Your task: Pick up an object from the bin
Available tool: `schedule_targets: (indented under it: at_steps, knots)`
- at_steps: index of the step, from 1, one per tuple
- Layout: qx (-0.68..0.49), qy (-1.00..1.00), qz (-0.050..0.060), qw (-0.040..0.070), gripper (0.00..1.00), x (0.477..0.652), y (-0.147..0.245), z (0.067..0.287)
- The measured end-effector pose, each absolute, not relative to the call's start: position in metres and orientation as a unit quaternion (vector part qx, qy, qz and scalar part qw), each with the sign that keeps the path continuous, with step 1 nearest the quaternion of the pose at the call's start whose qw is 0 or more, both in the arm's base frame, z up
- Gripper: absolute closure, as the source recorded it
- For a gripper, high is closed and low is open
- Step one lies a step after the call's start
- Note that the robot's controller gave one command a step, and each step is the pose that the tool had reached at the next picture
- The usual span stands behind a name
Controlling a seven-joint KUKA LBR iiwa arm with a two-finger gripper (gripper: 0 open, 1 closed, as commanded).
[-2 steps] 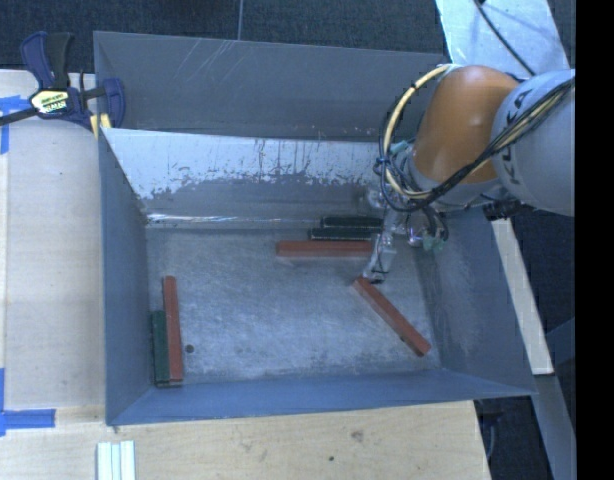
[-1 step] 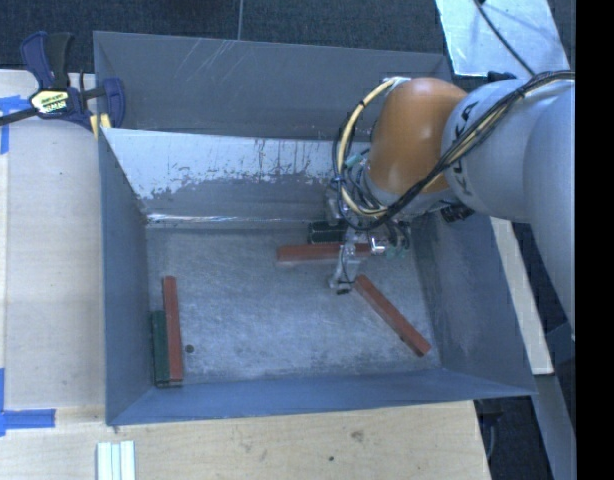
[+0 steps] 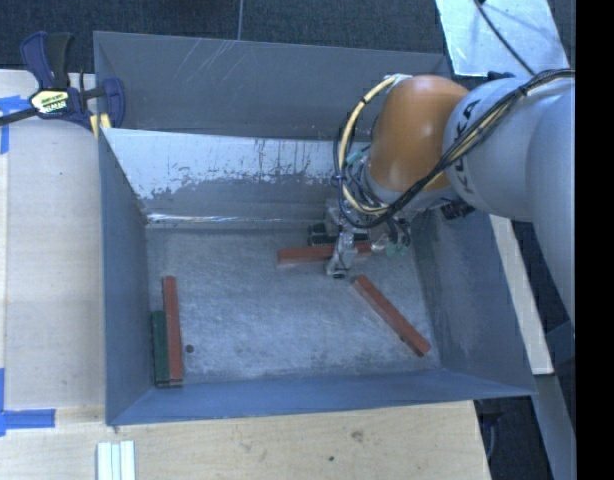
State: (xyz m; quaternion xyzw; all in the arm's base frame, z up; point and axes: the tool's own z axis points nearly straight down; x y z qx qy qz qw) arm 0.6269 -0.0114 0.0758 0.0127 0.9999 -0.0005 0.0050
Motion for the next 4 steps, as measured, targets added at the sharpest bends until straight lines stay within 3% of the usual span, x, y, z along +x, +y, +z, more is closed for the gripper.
schedule_targets:
  at_steps: [1,2,3,4]
  knots:
    - [-0.132,0.991,-0.001,0.006,1.00,0.592,-0.012,0.230]
    - [-0.138,0.990,0.001,-0.001,1.00,0.628,0.027,0.148]
    - [-0.136,0.991,0.000,0.002,0.00,0.629,0.024,0.154]
    - [-0.021,1.000,0.000,-0.001,0.00,0.620,0.027,0.068]
